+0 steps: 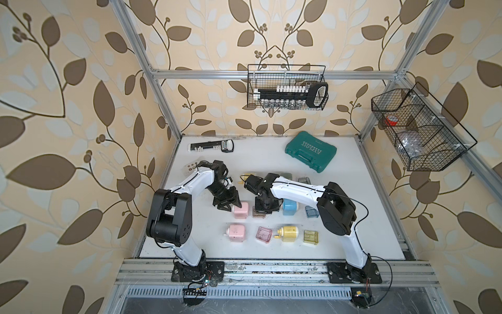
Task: Put the tray back into the pencil sharpener
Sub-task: Close the container of the pencil sharpener.
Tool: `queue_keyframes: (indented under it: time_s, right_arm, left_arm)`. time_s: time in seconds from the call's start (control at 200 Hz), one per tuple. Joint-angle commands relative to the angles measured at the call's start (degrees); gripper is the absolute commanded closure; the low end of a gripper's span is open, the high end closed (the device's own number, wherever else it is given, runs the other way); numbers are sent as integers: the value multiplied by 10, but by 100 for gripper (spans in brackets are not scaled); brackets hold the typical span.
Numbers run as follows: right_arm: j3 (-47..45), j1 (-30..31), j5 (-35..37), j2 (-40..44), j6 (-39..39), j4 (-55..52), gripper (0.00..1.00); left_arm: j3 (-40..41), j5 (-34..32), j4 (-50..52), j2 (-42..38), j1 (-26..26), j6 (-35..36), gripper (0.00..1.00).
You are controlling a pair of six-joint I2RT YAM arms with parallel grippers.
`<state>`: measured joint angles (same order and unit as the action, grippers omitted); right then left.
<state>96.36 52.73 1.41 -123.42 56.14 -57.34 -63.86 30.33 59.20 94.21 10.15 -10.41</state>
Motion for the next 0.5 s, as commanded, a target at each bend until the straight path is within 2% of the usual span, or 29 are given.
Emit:
queue_keyframes:
  time_s: [0.0,0.495]
  right_arm:
    - [14,6,-6,-16,8,-5,100]
    - [32,10,-13,-28,11,-8,100]
  left_arm:
    - [7,-12,3,12,5,9,47]
    - [7,-22,1,16,5,8,47]
